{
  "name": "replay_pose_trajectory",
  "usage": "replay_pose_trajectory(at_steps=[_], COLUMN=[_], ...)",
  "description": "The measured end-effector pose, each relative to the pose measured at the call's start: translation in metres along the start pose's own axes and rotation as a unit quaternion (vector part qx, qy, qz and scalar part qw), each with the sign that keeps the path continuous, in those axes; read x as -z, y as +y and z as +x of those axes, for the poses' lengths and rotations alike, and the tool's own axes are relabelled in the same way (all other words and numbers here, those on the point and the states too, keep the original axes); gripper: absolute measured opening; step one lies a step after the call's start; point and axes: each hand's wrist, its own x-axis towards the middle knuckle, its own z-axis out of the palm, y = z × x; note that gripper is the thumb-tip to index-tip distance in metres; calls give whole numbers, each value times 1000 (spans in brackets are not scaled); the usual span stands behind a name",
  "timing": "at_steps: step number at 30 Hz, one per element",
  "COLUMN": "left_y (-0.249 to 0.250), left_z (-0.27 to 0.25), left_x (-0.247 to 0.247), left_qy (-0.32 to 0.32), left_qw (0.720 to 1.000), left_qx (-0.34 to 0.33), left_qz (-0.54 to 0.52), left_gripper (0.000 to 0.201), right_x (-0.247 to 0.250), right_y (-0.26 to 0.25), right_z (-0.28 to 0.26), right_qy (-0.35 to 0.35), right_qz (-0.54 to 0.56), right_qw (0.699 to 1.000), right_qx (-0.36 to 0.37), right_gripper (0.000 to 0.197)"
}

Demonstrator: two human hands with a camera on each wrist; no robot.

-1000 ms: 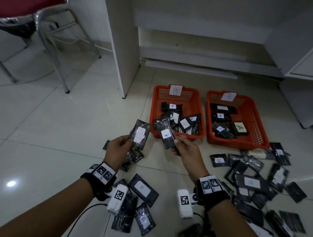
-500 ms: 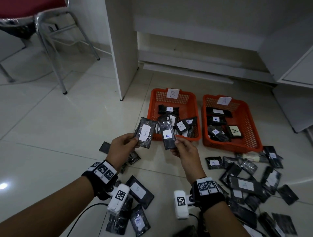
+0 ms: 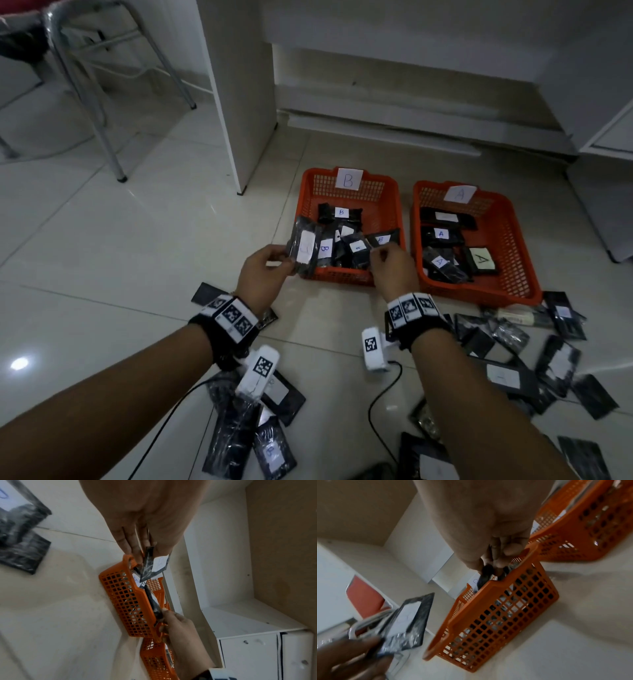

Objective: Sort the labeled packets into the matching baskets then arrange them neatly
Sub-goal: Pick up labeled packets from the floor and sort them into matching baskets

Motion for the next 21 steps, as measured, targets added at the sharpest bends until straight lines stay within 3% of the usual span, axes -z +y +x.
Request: replay_pose_trajectory(at_steps=[4,6,9,13,15,18,21], left_y=[-4,-4,-11,-20,-23,-38,-62], left_z=[29,38,51,57,57,53,39], left_x=[-21,-33,-44,-47,-41,-18,21], left_qy=[-12,-10,24,44,56,59,45], left_qw=[996,992,971,934,938,948,933], left_qx=[-29,-27,-28,-51,-63,-81,-96], left_qz=[83,126,235,351,337,302,344], left_gripper=[13,12,37,38,43,31,21], right_x=[0,-2,-7,-19,-28,-52,-78], right_y=[2,4,13,21,21,16,3], right_z=[2,-8,-31,-63,-75,-88,-92], right_qy=[5,33,30,-12,-32,-98,-194], right_qz=[-105,-56,16,54,60,40,3], right_qw=[994,997,995,989,988,983,967], right_qx=[18,46,92,134,140,148,164], right_gripper=[23,18,10,6,6,11,21])
